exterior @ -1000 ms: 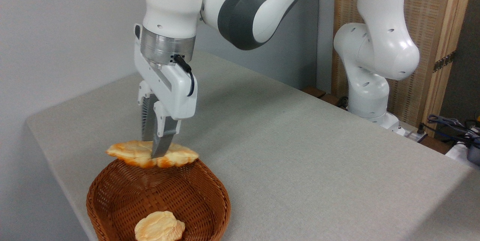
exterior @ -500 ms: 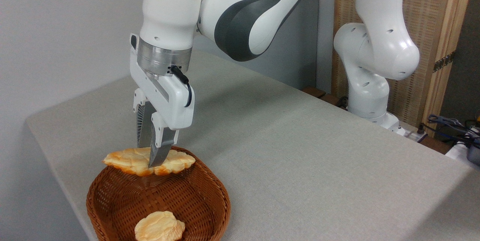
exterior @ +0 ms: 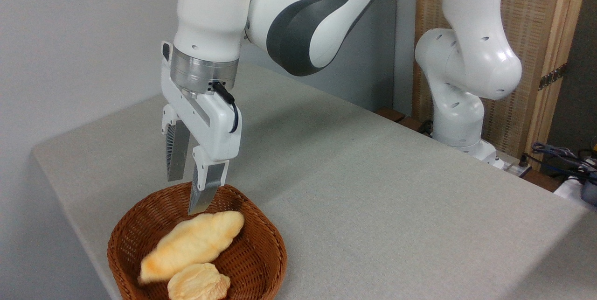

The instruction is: Put bread into the basket

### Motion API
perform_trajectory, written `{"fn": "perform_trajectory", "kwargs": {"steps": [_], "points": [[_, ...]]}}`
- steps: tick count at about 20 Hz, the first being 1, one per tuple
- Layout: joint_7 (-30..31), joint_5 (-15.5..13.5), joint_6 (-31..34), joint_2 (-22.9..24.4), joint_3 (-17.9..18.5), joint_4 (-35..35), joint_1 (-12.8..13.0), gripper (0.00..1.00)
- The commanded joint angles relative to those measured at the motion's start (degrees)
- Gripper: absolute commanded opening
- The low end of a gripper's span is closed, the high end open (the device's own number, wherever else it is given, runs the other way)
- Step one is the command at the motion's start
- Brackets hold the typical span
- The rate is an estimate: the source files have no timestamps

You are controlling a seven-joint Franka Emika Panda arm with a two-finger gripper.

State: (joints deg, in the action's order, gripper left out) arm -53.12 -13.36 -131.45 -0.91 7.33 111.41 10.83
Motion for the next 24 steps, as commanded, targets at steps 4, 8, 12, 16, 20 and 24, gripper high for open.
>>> {"fn": "perform_trajectory", "kwargs": {"steps": [4,8,12,16,20,24], "points": [[0.83,-0.53,0.40,0.37,0.05,-0.84,-0.20,1.00],[3.28,0.08,8.03,3.27,0.67,-0.84,-0.37,0.99],[10.92,7.62,15.68,5.74,0.58,-1.01,-0.37,1.00],[11.03,12.81,21.66,5.92,0.67,-0.93,-0.46,1.00],[10.76,14.94,23.52,5.92,0.50,-1.01,-0.46,1.00],[10.41,14.94,23.43,5.92,-0.03,-1.01,-0.37,1.00]]}}
